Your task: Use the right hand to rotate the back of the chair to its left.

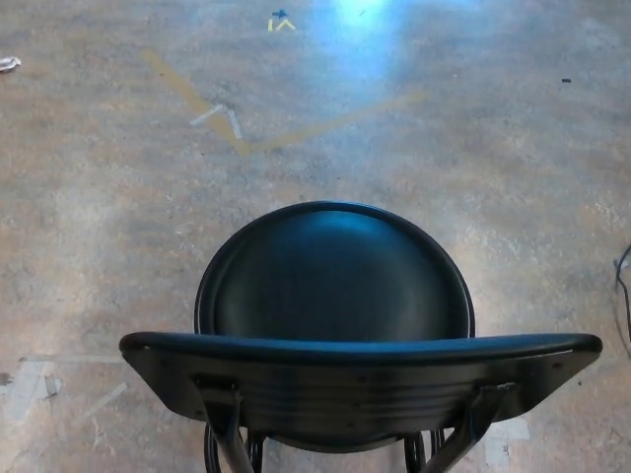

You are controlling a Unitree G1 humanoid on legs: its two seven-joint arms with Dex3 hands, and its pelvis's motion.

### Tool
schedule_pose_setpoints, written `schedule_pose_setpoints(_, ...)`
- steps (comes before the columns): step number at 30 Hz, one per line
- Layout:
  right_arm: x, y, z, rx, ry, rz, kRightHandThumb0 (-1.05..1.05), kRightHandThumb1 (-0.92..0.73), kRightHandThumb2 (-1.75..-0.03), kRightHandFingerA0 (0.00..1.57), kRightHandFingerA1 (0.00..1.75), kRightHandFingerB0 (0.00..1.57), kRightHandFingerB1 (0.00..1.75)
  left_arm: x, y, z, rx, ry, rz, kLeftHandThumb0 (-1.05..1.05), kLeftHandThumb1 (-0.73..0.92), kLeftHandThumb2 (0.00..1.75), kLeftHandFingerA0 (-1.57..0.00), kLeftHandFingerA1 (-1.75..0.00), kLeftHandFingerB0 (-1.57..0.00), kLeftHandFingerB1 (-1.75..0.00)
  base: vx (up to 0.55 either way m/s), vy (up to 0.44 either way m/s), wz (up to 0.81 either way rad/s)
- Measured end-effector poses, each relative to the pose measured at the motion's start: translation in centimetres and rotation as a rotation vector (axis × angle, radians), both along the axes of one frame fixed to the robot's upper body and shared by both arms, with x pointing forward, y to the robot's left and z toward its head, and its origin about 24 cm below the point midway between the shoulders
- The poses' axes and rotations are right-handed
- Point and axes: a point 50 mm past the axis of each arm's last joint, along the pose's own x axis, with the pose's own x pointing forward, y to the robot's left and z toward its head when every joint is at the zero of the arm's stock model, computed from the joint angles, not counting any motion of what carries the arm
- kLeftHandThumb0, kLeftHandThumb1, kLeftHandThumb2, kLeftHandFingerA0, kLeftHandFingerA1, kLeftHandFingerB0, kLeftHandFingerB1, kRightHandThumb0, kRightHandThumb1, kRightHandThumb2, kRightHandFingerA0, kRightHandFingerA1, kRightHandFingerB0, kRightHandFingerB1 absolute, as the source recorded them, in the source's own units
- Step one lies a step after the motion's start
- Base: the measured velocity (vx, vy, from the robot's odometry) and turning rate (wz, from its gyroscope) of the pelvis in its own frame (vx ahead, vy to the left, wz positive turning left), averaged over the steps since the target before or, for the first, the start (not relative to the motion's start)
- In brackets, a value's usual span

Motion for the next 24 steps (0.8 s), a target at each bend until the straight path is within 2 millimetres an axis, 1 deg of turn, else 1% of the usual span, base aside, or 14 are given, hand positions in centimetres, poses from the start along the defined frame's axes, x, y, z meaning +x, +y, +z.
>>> schedule_pose_setpoints(1,0.1,-0.1,0.0,0.005,-0.010,-0.015,-0.94,0.06,-0.96,0.11,0.94,0.00,0.88,0.0,0.0,0.0,0.001,0.001,-0.001,-0.50,0.72,0.61,-0.57,-0.50,-0.52,-0.42,0.00,0.000,0.00)
schedule_pose_setpoints(2,0.3,-0.1,0.1,0.008,-0.020,-0.027,-0.94,0.06,-0.96,0.11,0.94,0.00,0.88,0.0,0.0,0.0,0.002,0.002,-0.002,-0.50,0.72,0.61,-0.57,-0.50,-0.52,-0.42,0.00,0.000,0.00)
schedule_pose_setpoints(3,0.6,-0.2,0.2,0.009,-0.033,-0.036,-1.05,-0.39,-1.16,0.02,0.99,0.00,0.93,0.0,0.0,0.0,0.002,0.002,-0.003,-0.53,0.66,0.65,-0.57,-0.52,-0.49,-0.43,0.00,0.000,0.00)
schedule_pose_setpoints(5,1.0,-0.4,0.4,0.007,-0.050,-0.042,-1.05,-0.39,-1.16,0.03,0.99,0.00,0.90,0.0,0.0,0.0,0.003,0.002,-0.004,-0.48,0.73,0.61,-0.58,-0.50,-0.51,-0.42,0.00,0.000,0.00)
schedule_pose_setpoints(6,1.5,-0.6,0.6,0.002,-0.067,-0.045,-1.05,-0.63,-0.74,0.00,1.36,0.00,1.10,-0.1,0.0,0.0,0.005,0.003,-0.004,-0.48,0.72,0.61,-0.56,-0.49,-0.51,-0.42,0.00,0.000,0.00)
schedule_pose_setpoints(7,2.0,-0.8,0.9,-0.005,-0.087,-0.049,-0.87,0.14,-0.87,0.07,0.90,0.00,0.86,-0.1,0.0,0.0,0.006,0.004,-0.005,-0.47,0.72,0.61,-0.56,-0.49,-0.51,-0.42,0.00,0.000,0.00)
schedule_pose_setpoints(11,4.4,-1.9,2.2,-0.029,-0.187,-0.073,-0.85,0.16,-0.85,0.03,0.87,0.00,0.84,-0.1,0.1,0.0,0.009,0.008,-0.009,-0.52,0.72,0.61,-0.55,-0.49,-0.50,-0.41,0.00,0.000,0.00)
schedule_pose_setpoints(12,5.4,-2.2,2.7,-0.039,-0.225,-0.073,-1.05,-0.63,-0.72,0.00,1.06,0.00,0.78,-0.1,0.1,0.0,0.010,0.009,-0.011,-0.51,0.72,0.61,-0.56,-0.49,-0.52,-0.42,0.00,0.000,0.00)
schedule_pose_setpoints(13,5.9,-2.3,3.0,-0.044,-0.246,-0.071,-1.05,-0.64,-0.72,0.00,0.94,0.00,0.75,-0.1,0.1,0.0,0.010,0.009,-0.012,-0.48,0.56,0.97,-0.54,-0.65,-0.39,-0.55,0.00,0.000,0.00)
schedule_pose_setpoints(14,6.9,-2.7,3.6,-0.055,-0.288,-0.066,-1.05,-0.64,-0.72,0.00,0.94,0.00,0.75,-0.1,0.1,0.0,0.011,0.009,-0.014,-0.48,0.56,0.97,-0.54,-0.65,-0.39,-0.55,0.00,0.000,0.00)
schedule_pose_setpoints(15,7.4,-2.8,4.0,-0.061,-0.309,-0.063,-1.05,-0.64,-0.72,0.00,0.91,0.00,0.75,-0.1,0.1,0.0,0.011,0.009,-0.015,-0.48,0.73,0.61,-0.56,-0.49,-0.51,-0.41,0.00,0.000,0.00)
schedule_pose_setpoints(20,10.3,-4.3,6.6,-0.114,-0.470,-0.032,-1.05,-0.64,-0.70,0.00,0.74,0.00,0.66,-0.1,0.0,0.0,0.016,0.012,-0.028,-0.49,0.72,0.61,-0.56,-0.49,-0.51,-0.42,0.00,0.000,0.00)
schedule_pose_setpoints(21,10.6,-4.4,6.9,-0.122,-0.492,-0.021,-1.05,-0.47,-1.04,0.00,0.76,0.00,0.71,-0.1,0.0,0.0,0.016,0.011,-0.027,-0.49,0.72,0.61,-0.55,-0.48,-0.51,-0.41,0.00,0.000,0.00)
schedule_pose_setpoints(24,11.8,-4.6,8.1,-0.147,-0.568,0.029,-1.05,-0.49,-1.06,0.00,0.74,0.00,0.72,-0.1,0.1,0.0,0.016,0.010,-0.024,-0.49,0.72,0.61,-0.56,-0.49,-0.51,-0.41,0.00,0.000,0.00)
